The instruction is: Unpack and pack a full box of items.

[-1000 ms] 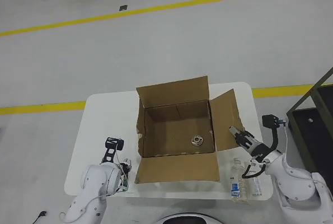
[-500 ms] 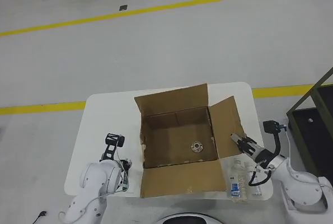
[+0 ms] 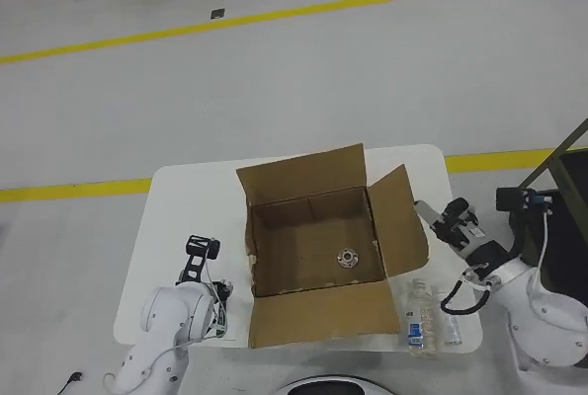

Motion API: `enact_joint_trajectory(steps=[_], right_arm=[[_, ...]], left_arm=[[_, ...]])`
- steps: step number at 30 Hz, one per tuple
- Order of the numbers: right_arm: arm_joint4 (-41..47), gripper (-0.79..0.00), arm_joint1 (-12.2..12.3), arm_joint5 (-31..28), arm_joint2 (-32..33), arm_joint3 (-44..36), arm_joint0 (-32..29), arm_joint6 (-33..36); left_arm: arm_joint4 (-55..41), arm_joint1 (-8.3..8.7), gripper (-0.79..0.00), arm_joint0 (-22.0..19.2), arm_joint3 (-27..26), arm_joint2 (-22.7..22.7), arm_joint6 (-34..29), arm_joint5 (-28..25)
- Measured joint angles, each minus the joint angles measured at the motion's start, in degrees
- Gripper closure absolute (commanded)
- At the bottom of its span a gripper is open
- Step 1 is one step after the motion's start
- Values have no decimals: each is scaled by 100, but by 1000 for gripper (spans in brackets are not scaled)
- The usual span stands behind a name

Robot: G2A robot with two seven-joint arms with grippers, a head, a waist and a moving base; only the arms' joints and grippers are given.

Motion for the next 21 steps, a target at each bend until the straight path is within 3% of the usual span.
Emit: enact_joint_trajectory(steps=[7, 8, 9, 10, 16, 21], right_arm=[[-1132, -785, 9, -285, -1024, -259, 384, 46], [-1307, -348, 3, -286, -1221, -167, 469, 55], [-1568, -46, -8, -262, -1482, -18, 590, 31], [-1804, 0, -16, -230, -1680, 125, 679, 0], [-3368, 0, -123, -186, -3057, 1178, 1314, -67], [-4164, 0, -188, -57, -3597, 1646, 1627, -100]], left_arm=[[0, 0, -785, 0, 0, 0, 0, 0], [0, 0, -785, 0, 0, 0, 0, 0], [0, 0, -785, 0, 0, 0, 0, 0], [0, 0, -785, 0, 0, 0, 0, 0], [0, 0, -785, 0, 0, 0, 0, 0], [0, 0, -785, 0, 0, 0, 0, 0]])
